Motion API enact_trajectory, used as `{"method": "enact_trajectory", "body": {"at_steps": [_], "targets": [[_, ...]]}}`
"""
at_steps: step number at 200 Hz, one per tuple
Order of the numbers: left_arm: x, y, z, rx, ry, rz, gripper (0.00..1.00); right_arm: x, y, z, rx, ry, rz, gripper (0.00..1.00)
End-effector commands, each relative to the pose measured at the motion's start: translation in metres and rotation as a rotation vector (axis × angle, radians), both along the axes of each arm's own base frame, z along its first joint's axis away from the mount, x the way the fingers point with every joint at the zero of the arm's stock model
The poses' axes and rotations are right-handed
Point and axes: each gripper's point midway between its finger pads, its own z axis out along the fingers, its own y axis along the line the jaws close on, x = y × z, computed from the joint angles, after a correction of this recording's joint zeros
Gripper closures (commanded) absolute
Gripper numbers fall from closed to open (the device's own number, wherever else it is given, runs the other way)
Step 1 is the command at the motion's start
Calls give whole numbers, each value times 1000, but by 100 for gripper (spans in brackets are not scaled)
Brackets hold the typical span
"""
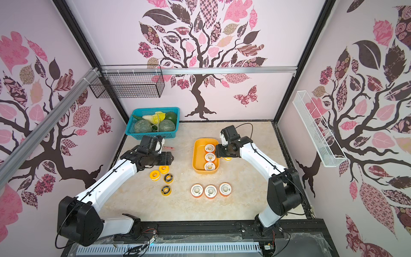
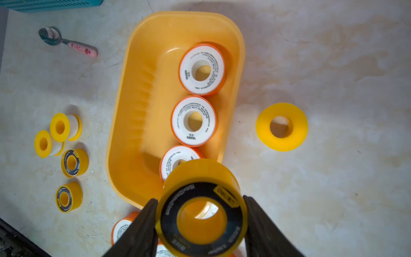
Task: Put the sealing tape into the storage box
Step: Place the sealing tape in the storage box.
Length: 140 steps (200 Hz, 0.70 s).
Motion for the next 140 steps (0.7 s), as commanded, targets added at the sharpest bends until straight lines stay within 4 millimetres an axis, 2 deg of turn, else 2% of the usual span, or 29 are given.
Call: {"method": "enact_trajectory", "body": {"at_steps": [1, 41, 84, 122, 140], "targets": [[5, -2, 8, -11, -12, -2, 20, 11, 19, 2, 58, 28, 60, 41], [5, -10, 4, -57, 8, -16, 20, 40, 42, -13, 71, 71, 96, 41], [18, -61, 2, -338, 70, -47, 30, 61, 67, -22, 59, 84, 140, 41], [34, -93, -15, -408, 105, -69, 38, 75, 85, -36, 37, 105, 156, 42], [40, -103, -26, -450, 136, -74, 47, 81, 89, -43, 25, 119, 150, 42]]}}
